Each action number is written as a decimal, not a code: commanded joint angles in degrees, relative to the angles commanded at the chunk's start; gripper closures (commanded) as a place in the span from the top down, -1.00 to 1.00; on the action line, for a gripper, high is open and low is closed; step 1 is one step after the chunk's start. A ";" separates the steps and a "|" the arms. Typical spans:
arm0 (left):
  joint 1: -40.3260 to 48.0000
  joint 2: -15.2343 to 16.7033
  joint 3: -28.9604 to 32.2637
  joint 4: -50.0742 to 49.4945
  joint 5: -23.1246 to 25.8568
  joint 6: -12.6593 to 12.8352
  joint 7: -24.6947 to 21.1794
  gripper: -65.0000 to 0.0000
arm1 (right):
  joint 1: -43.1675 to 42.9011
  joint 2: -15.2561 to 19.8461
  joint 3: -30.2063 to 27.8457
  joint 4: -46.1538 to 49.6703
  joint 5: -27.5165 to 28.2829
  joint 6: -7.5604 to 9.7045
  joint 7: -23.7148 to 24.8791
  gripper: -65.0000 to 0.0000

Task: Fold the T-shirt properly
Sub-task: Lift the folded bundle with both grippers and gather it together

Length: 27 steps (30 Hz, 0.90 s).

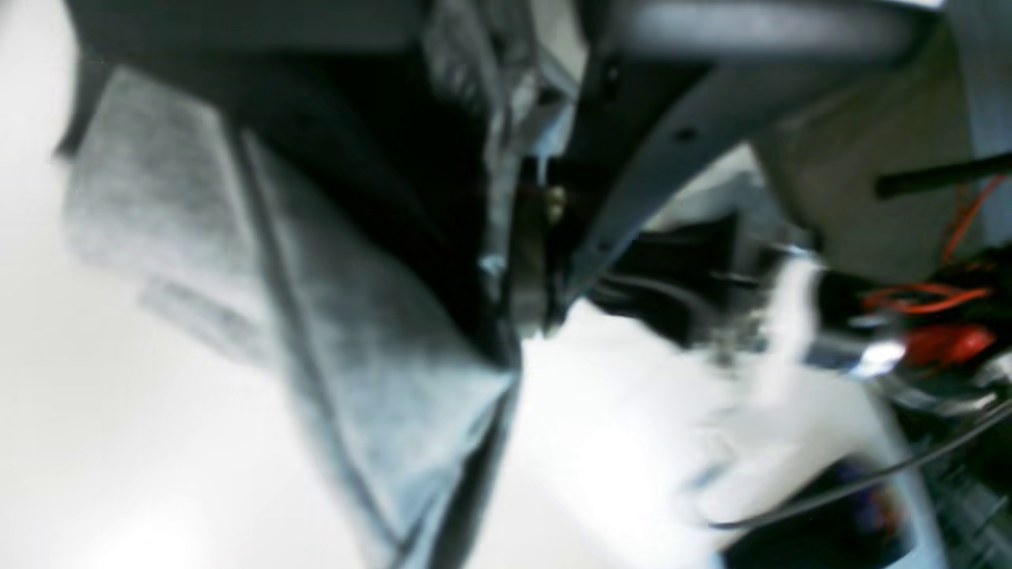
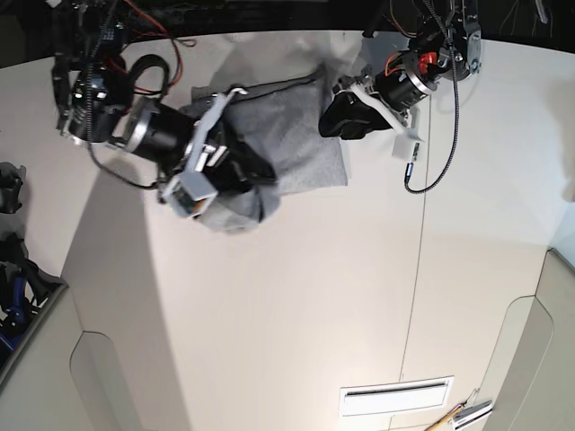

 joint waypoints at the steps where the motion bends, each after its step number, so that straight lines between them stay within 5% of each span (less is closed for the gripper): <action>1: 0.00 0.00 0.00 0.00 0.00 0.02 0.17 0.04 | 0.20 -1.11 -3.30 -1.01 -3.82 -0.35 0.57 -1.00; 3: -0.07 -0.04 0.00 0.00 0.00 0.00 0.48 0.04 | 0.85 -3.13 -8.70 -4.35 -9.33 -0.98 0.52 -1.00; 6: -0.02 -0.04 0.00 0.00 -0.07 0.00 0.90 0.04 | 2.62 -5.03 -13.25 -10.69 -12.26 -1.36 1.27 -0.05; 8: 0.11 -0.04 -0.02 0.02 -1.60 -0.07 3.17 0.04 | 3.72 -5.77 -14.43 -13.22 -12.39 -1.36 2.10 0.24; 12: 0.13 -0.35 -1.77 0.57 -9.27 -0.32 9.03 0.04 | 4.00 -7.82 -14.69 -13.33 -11.98 -1.33 2.97 0.24; 20: 0.44 -0.35 -15.02 2.71 -18.25 -0.32 15.39 0.04 | 9.66 -12.98 -14.73 -13.31 -12.00 -1.33 3.98 0.24; 27: 0.48 -0.74 -20.72 2.71 -28.30 -0.32 20.83 0.04 | 14.49 -14.32 -14.27 -13.49 -13.86 -1.36 3.98 0.23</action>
